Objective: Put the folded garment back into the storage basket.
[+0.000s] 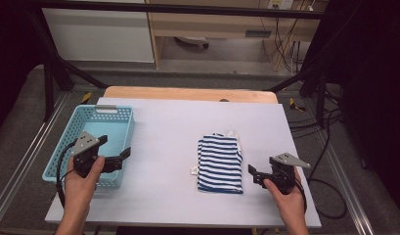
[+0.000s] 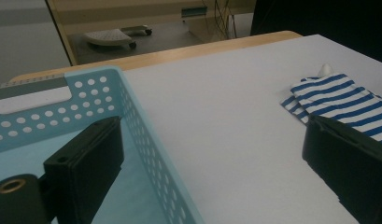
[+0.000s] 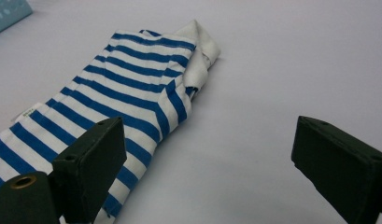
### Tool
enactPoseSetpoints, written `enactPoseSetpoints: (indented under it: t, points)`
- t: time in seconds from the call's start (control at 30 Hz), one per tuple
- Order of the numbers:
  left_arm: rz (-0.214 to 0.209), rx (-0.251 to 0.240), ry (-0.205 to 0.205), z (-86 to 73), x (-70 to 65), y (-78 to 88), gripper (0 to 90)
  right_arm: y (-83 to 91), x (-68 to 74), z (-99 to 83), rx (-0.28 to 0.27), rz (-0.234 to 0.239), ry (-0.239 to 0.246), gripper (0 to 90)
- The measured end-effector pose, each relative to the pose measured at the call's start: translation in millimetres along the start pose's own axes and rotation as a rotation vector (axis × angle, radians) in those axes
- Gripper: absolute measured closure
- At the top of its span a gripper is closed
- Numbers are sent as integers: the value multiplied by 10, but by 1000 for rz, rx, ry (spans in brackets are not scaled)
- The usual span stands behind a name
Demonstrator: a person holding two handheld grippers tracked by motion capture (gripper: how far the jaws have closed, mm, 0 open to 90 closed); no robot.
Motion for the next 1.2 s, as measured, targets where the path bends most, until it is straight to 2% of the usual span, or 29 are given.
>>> enactPoseSetpoints:
  t: [0.3, 0.47, 0.93, 1.2]
  points:
    - [-9, 16, -3, -36, 8, -6, 53, 7, 49, -13, 21, 16, -4, 105]
    - [-9, 16, -2, -34, -1, -6, 53, -23, 132, -11, 36, 41, 3, 113]
    - [-16, 22, -2, -28, -19, 2, 53, -94, 467, 80, 73, 96, 58, 145]
    - [-19, 25, -5, -38, -36, 5, 55, -230, 704, 86, 151, 147, 108, 162]
Point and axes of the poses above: each handheld gripper's, and its own axes: y roughly backward along the jaws, z roughly out of its top, x roughly to its left, the point moved 10 cm from there along -y, roughly forward along the jaws, and after that the axes turned 7 degrees about z, right-handed, at the moved point
